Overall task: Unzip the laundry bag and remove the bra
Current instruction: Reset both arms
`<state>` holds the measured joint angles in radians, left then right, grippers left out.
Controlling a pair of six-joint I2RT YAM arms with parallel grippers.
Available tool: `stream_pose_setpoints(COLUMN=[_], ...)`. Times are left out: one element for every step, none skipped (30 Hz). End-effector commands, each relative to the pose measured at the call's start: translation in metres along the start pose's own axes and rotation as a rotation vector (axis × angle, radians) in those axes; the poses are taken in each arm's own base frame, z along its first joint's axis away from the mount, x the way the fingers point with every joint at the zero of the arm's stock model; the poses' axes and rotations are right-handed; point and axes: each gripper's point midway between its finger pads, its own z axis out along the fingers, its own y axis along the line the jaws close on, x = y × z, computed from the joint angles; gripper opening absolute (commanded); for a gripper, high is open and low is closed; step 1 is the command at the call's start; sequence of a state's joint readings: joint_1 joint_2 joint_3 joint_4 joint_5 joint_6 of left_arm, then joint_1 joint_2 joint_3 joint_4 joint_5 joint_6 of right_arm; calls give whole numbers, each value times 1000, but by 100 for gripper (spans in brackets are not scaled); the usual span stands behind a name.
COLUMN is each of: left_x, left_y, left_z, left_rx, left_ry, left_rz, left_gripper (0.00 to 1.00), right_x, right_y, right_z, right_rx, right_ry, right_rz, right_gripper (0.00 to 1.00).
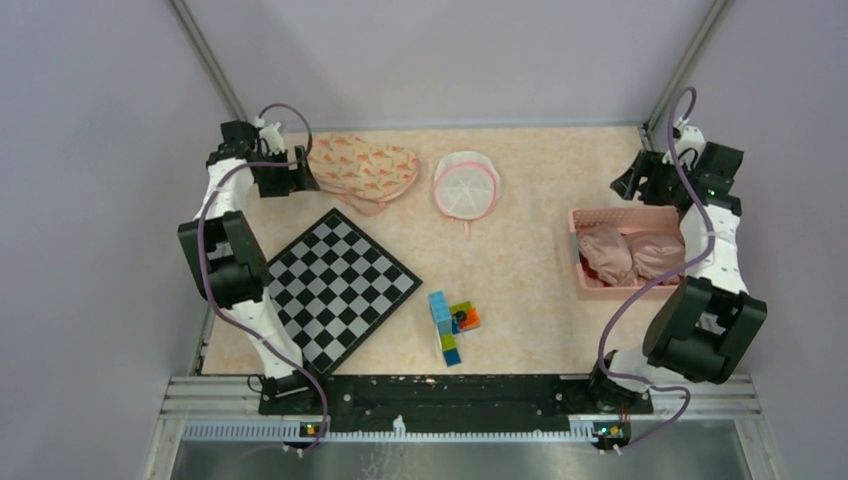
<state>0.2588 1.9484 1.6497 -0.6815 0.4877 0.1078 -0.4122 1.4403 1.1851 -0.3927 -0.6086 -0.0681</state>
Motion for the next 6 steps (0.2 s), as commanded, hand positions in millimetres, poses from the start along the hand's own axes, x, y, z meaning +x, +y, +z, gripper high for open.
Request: stream_pose_setpoints(left_x=[-29, -31, -33, -35, -36, -37], left_y=[1, 2, 2, 3, 3, 2], left_z=[-24, -25, -26, -26, -27, -28], left_rx=[-16, -21, -25, -29, -28, -23], left_ry=[-86, -94, -98, -102, -105, -108], left_rz=[37, 39, 41, 42, 43, 44], left_gripper=[99, 99, 99, 99, 99, 99], right_x=[-14, -16, -17, -19, -20, -21], right_y=[7, 7, 6, 5, 5, 4], right_z=[-8, -7, -6, -6, -5, -4], right_rx=[-24, -24, -23, -22, -22, -23], right_ry=[-47, -48, -49, -51, -52, -54], right_rz=[-33, -35, -36, -38, -36, -35], right_gripper=[69, 69, 69, 69, 69, 69])
